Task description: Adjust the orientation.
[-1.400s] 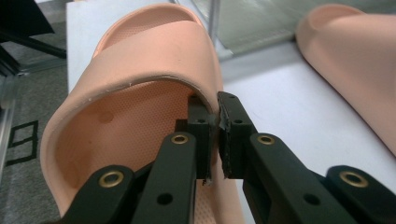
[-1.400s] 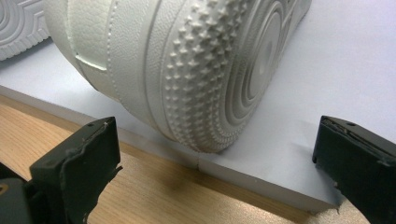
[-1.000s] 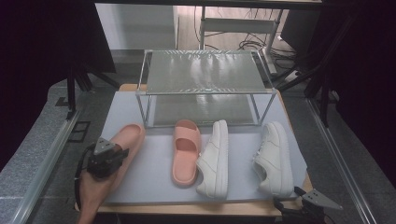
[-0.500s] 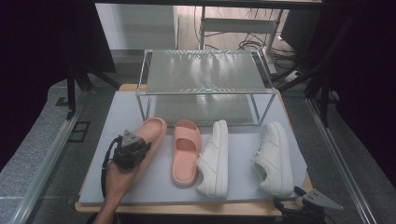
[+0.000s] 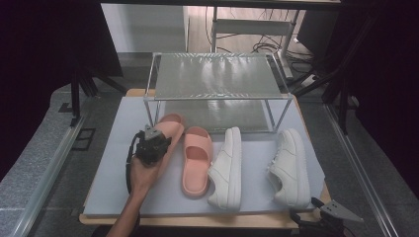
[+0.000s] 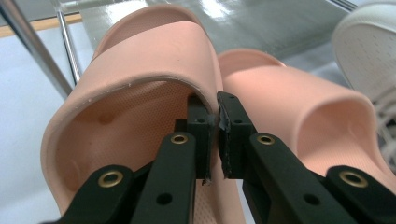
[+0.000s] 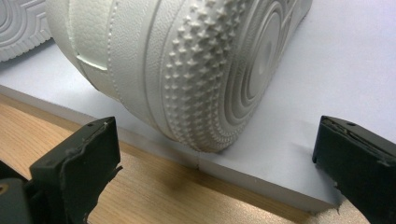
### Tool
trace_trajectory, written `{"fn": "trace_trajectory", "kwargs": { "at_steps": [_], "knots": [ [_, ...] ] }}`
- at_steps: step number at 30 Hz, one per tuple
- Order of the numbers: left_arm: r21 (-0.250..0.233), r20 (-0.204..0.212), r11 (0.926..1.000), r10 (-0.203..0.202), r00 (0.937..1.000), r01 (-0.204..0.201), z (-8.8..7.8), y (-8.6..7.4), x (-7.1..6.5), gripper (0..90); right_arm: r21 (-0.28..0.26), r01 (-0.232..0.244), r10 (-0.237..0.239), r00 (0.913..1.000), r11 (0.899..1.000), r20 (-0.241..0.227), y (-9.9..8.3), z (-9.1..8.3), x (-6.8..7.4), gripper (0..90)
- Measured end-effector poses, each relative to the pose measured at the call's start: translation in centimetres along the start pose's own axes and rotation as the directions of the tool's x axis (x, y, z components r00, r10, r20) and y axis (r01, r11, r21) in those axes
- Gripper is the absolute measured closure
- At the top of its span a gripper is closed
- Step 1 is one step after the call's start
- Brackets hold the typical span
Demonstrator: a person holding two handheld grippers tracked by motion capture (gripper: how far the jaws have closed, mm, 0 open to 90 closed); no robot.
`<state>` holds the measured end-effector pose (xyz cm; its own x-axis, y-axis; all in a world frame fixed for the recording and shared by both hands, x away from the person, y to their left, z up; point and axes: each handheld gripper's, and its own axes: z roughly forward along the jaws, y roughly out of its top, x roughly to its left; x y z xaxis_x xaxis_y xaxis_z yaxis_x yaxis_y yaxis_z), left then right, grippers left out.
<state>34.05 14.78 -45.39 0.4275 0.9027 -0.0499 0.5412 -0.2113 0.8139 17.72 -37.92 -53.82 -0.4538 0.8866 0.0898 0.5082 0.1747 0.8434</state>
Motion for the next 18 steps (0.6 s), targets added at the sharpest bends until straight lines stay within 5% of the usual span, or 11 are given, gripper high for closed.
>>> {"fn": "trace_trajectory", "kwargs": {
  "at_steps": [18],
  "knots": [
    [-0.032,-0.122,0.9995,-0.005,0.9925,0.001,5.0,2.2,-0.3,84.0,-0.005,-0.002,0.002,1.0,1.0,-0.005,0.0,0.0,-0.1,0.6]
  ]
}}
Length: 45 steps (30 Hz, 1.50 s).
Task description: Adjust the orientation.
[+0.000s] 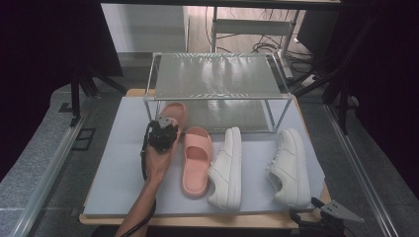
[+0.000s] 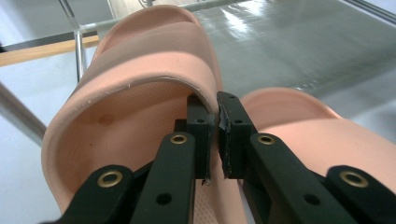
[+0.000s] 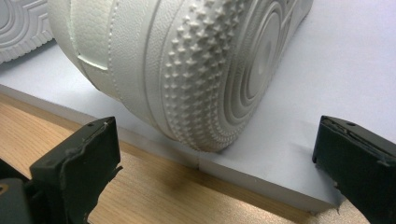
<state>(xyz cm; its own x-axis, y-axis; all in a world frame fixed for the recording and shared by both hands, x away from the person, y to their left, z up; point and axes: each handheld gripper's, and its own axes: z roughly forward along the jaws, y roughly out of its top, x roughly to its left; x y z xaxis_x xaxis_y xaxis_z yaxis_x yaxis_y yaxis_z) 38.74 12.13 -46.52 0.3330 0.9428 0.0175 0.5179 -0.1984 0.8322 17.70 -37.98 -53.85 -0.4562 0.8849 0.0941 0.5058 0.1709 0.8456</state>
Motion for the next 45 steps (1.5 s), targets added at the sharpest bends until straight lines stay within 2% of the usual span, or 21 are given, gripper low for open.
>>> {"fn": "trace_trajectory", "kwargs": {
  "at_steps": [4,10,15,20,25,32,33,38,41,42,45],
  "knots": [
    [-0.001,-0.022,1.0,-0.01,0.9997,0.01,1.1,0.1,0.0,83.9,-0.003,0.001,-0.001,1.0,1.0,-0.002,0.0,0.0,-0.1,0.6],
    [0.012,-0.045,0.9999,0.007,0.999,-0.007,2.5,0.3,-0.2,83.2,-0.003,0.003,-0.003,1.0,1.0,-0.003,0.0,0.0,-0.1,0.6],
    [0.059,-0.045,0.998,0.025,0.9987,-0.023,3.5,0.6,-0.4,82.4,-0.006,0.004,-0.004,1.0,1.0,-0.005,-0.1,0.0,-0.1,0.6],
    [0.065,-0.039,0.9971,0.042,0.9983,-0.04,3.3,0.7,-0.6,77.6,-0.006,0.008,-0.008,1.0,1.0,-0.005,-0.1,0.0,-0.1,0.6],
    [0.053,-0.023,0.9977,0.044,0.9988,-0.043,2.1,1.0,-0.4,71.9,-0.006,0.017,-0.017,0.9999,1.0,-0.002,-0.2,0.0,0.0,0.6],
    [0.041,0.016,0.9987,0.029,0.9995,-0.03,-0.2,0.3,0.6,62.6,-0.004,0.029,-0.029,0.9996,1.0,0.006,-0.2,0.0,0.1,0.6],
    [0.038,0.036,0.9989,0.027,0.999,-0.028,-0.9,0.0,1.0,61.5,-0.005,0.032,-0.032,0.9995,0.999,0.008,-0.2,0.0,0.1,0.6],
    [0.028,0.072,0.9992,0.027,0.9971,-0.029,-2.4,-0.7,1.8,57.6,-0.002,0.036,-0.036,0.9993,0.999,0.01,-0.2,0.0,0.1,0.6],
    [0.012,0.087,0.9997,0.021,0.996,-0.022,-4.1,-1.6,2.6,54.9,0.0,0.038,-0.038,0.9992,0.999,0.013,-0.2,0.1,0.2,0.6],
    [0.012,0.087,0.9997,0.021,0.996,-0.022,-4.1,-1.6,2.6,54.9,0.0,0.038,-0.038,0.9992,0.999,0.013,-0.2,0.1,0.2,0.6],
    [0.008,0.086,0.9996,0.028,0.9959,-0.029,-5.7,-2.6,3.2,56.1,0.001,0.04,-0.04,0.9991,0.999,0.015,-0.2,0.1,0.2,0.6]
  ]
}}
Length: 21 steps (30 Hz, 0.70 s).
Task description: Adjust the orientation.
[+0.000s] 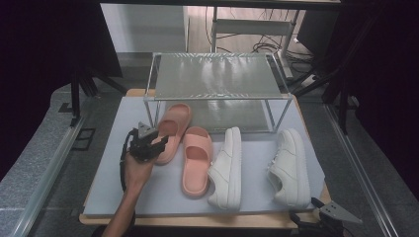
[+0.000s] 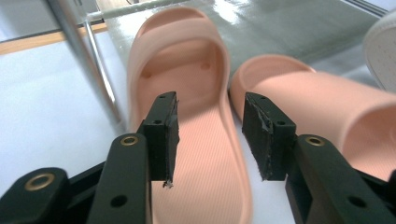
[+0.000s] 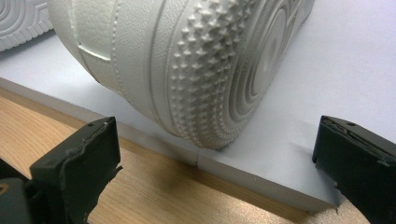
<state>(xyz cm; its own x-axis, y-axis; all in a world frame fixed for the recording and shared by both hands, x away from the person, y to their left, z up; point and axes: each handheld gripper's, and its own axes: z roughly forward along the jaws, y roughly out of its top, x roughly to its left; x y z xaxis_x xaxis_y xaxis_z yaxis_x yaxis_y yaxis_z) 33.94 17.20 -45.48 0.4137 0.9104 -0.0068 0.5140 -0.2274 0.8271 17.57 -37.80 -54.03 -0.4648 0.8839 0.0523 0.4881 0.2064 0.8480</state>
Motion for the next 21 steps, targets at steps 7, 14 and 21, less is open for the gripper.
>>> {"fn": "trace_trajectory", "kwargs": {
  "at_steps": [7,14,21],
  "knots": [
    [0.007,0.03,0.9999,0.012,0.9995,-0.012,-2.1,-2.0,0.1,64.5,0.004,0.004,-0.004,1.0,1.0,0.006,0.0,0.0,0.1,0.6],
    [0.058,0.043,0.9967,0.054,0.9976,-0.056,-3.2,-5.2,-0.2,76.5,0.007,0.012,-0.012,0.9999,1.0,0.011,0.0,0.1,0.1,0.5],
    [0.094,0.049,0.9931,0.065,0.9967,-0.07,-3.1,-7.0,-0.3,89.2,0.011,0.018,-0.018,0.9997,1.0,0.016,0.0,0.1,0.2,0.6]
  ]
}}
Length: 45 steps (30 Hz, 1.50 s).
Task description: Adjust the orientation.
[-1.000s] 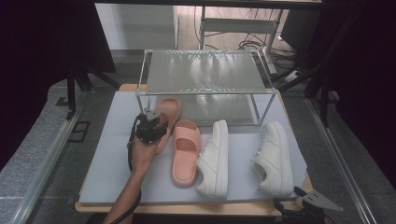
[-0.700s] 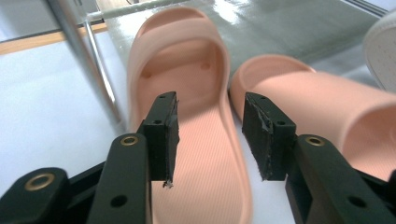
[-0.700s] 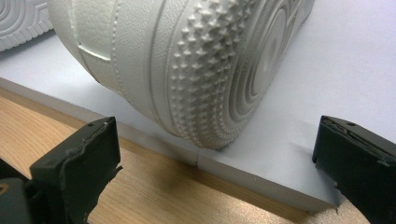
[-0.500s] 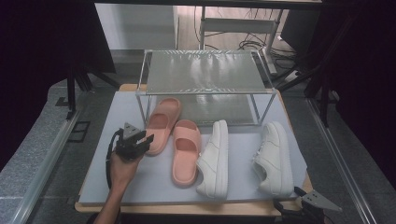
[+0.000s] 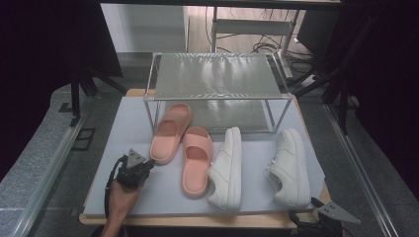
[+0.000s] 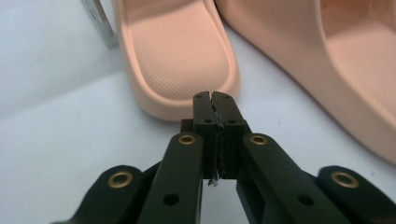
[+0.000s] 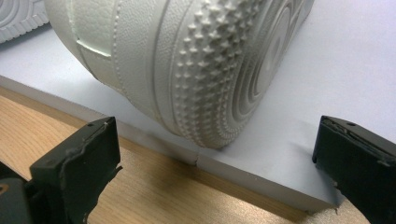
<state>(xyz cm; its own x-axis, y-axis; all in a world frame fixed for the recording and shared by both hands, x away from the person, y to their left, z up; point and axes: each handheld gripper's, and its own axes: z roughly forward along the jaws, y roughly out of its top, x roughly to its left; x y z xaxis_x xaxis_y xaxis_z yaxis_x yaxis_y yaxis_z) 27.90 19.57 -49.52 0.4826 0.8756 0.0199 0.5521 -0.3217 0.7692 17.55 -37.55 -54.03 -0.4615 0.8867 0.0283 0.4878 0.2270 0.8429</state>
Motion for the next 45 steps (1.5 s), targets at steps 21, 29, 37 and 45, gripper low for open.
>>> {"fn": "trace_trajectory", "kwargs": {
  "at_steps": [21,29,37,45],
  "knots": [
    [0.054,-0.011,0.9982,-0.027,0.9996,0.028,4.1,0.5,-0.2,89.4,-0.003,0.002,-0.002,1.0,1.0,0.0,0.0,0.0,0.0,0.6],
    [0.039,0.003,0.9992,-0.013,0.9999,0.013,5.2,2.1,-1.0,89.4,-0.006,0.001,-0.001,1.0,1.0,-0.001,0.0,0.0,0.0,0.6],
    [0.013,0.0,0.9996,-0.023,0.9997,0.023,5.8,3.7,-0.6,89.3,-0.007,-0.003,0.003,1.0,1.0,-0.005,-0.1,0.0,-0.1,0.6],
    [0.017,-0.009,0.9993,-0.033,0.9994,0.033,7.0,4.5,-0.1,89.3,-0.007,-0.002,0.002,1.0,1.0,-0.005,-0.1,0.0,-0.1,0.6]
  ]
}}
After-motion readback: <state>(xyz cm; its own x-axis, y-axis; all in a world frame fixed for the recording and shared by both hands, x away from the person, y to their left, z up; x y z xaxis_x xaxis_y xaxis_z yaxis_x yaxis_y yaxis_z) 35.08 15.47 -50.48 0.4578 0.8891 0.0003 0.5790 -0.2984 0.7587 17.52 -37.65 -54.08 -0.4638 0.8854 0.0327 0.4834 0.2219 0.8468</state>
